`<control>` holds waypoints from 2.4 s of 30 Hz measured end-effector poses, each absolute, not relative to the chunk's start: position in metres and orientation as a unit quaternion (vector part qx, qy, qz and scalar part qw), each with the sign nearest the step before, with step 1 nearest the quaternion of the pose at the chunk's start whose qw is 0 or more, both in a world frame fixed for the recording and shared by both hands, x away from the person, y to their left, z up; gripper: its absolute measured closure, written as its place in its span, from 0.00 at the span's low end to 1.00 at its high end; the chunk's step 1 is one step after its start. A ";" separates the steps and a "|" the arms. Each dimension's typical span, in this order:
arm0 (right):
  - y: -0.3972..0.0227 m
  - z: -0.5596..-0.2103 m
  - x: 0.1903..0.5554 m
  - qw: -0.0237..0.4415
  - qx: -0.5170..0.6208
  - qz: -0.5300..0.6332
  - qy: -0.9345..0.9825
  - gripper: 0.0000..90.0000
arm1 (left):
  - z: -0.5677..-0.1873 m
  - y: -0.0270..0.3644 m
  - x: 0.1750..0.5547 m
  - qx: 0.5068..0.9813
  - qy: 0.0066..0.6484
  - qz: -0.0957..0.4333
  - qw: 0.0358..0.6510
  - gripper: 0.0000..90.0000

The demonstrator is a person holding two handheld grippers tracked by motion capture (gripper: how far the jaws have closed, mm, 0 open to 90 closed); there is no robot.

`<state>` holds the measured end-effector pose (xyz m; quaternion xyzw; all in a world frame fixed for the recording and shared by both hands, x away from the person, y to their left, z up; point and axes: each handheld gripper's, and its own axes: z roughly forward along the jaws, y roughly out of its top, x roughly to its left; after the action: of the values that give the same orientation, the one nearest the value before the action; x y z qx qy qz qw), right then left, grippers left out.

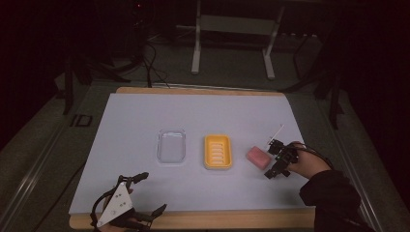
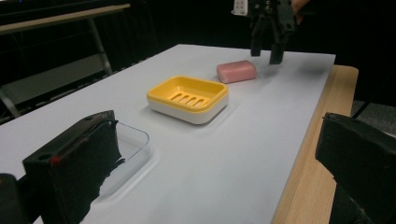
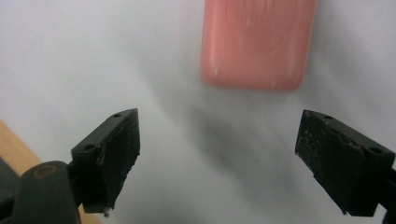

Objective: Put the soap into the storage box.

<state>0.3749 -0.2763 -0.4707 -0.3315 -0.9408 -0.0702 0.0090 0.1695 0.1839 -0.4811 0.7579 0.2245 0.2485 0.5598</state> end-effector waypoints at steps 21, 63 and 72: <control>-0.263 -0.481 0.401 -0.038 -0.323 -0.169 -0.931 0.16 | -0.482 0.184 0.170 0.760 0.224 0.246 0.558 0.01; -0.239 -0.459 0.392 -0.060 -0.461 -0.091 -0.881 0.42 | -0.482 0.182 0.170 0.764 0.220 0.244 0.555 0.01; -0.229 -0.430 0.385 -0.048 -0.504 -0.124 -0.853 0.42 | -0.482 0.182 0.170 0.764 0.221 0.245 0.555 0.01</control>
<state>0.3854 -0.2287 -0.4296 -0.5044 -0.8531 -0.1244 -0.0476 0.1700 0.1816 -0.4824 0.7635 0.2208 0.2451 0.5552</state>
